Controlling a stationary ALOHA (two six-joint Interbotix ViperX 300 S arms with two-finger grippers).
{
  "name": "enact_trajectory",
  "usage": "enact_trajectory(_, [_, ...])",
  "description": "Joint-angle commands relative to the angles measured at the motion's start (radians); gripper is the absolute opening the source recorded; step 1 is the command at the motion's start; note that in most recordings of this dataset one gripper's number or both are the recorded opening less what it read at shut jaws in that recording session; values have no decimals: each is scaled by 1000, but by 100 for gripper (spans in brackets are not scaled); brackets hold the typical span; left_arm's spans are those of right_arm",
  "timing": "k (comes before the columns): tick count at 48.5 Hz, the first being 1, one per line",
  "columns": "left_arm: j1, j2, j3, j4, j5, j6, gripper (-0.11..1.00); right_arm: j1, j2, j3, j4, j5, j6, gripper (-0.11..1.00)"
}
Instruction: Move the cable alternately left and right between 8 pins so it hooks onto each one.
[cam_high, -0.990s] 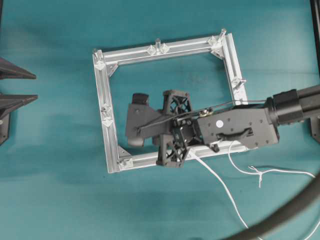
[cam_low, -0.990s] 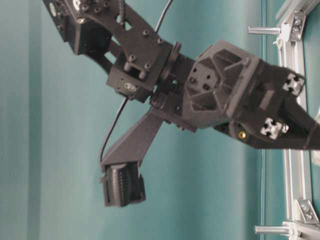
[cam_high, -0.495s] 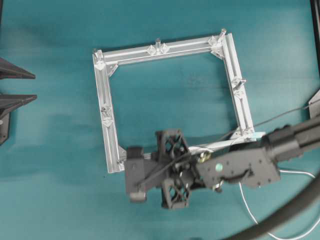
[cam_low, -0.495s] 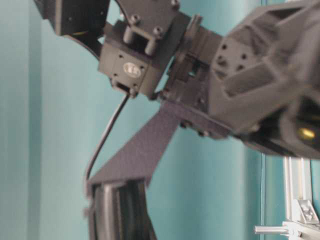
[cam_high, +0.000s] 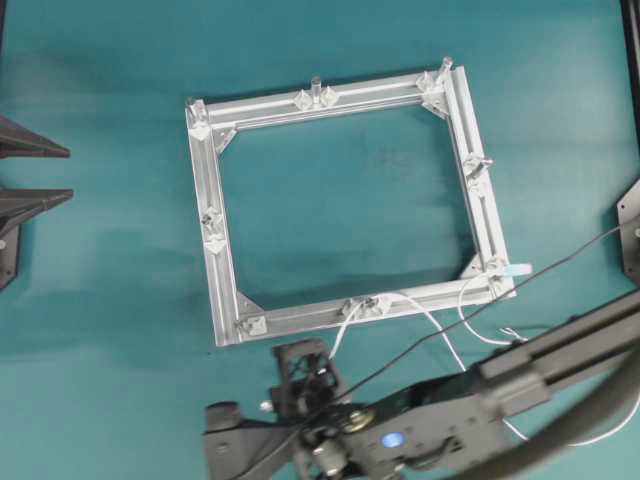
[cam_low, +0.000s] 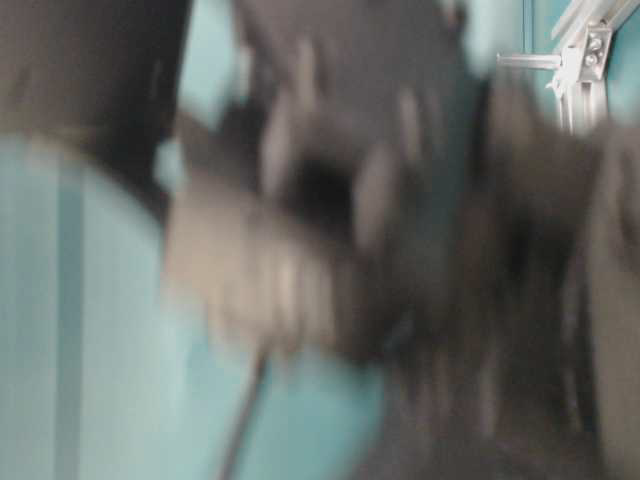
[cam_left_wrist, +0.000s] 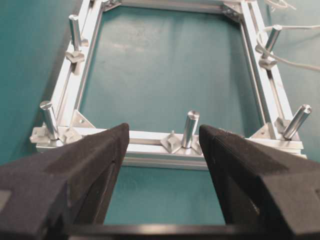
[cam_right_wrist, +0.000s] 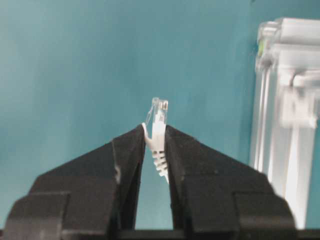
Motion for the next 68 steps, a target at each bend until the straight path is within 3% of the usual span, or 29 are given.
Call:
enact_trajectory(1, [-2,8,-9,2,-5,3,71,-5,18,-117,0,44,6,16])
enact_trajectory(10, [-2,8,-9,3,-5,3,71,-29,115,-273,6,152,61,16])
enact_trajectory(22, [0,8,-9,3,-5,3,71,-100,143,-356,8,130,296,16])
enact_trajectory(38, [0,8,-9,2,-5,3,71,-153,201,-459,11,120,354,16])
enact_trajectory(44, [0,8,-9,2,-5,3,71,-183,206,-463,-5,124,433,16])
enact_trajectory(53, [0,8,-9,2,-5,3,71,-207,201,-463,-100,183,549,16])
enact_trajectory(59, [-2,8,-9,2,-5,3,71,-221,193,-457,-138,244,563,16])
enact_trajectory(68, [0,8,-9,3,-5,3,71,-247,141,-385,-144,239,566,16])
